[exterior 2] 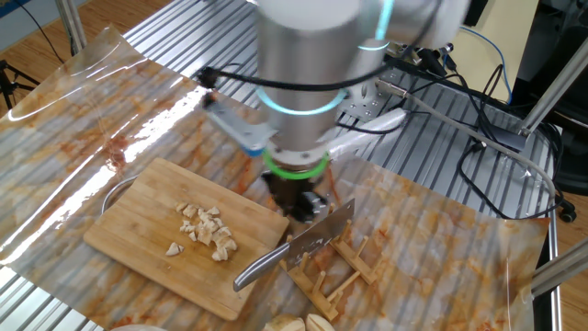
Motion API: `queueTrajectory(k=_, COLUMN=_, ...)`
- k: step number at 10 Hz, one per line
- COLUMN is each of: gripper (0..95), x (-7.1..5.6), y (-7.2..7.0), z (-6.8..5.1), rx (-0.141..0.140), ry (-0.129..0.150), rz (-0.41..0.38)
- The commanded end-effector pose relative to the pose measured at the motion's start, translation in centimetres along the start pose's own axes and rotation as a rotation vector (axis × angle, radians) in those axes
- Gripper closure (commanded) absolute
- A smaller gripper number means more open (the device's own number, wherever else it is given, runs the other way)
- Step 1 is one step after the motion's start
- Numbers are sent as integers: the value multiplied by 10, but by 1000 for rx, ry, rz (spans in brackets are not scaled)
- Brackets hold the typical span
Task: Slice the lotus root
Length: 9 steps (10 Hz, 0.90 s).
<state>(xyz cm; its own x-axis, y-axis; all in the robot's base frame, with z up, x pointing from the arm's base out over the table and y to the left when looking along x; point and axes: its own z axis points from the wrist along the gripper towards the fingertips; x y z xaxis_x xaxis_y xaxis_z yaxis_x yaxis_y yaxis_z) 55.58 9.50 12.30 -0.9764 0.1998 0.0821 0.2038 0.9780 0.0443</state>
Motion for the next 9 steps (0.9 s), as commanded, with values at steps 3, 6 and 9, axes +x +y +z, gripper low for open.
queueTrajectory(k=3, gripper=950, x=-43, y=-21, z=-1, rx=14, ry=-11, rz=-83)
queueTrajectory(k=6, gripper=950, x=-62, y=-32, z=4, rx=7, ry=-10, rz=-124)
queueTrajectory(k=9, gripper=760, x=-67, y=-36, z=4, rx=11, ry=-2, rz=-129)
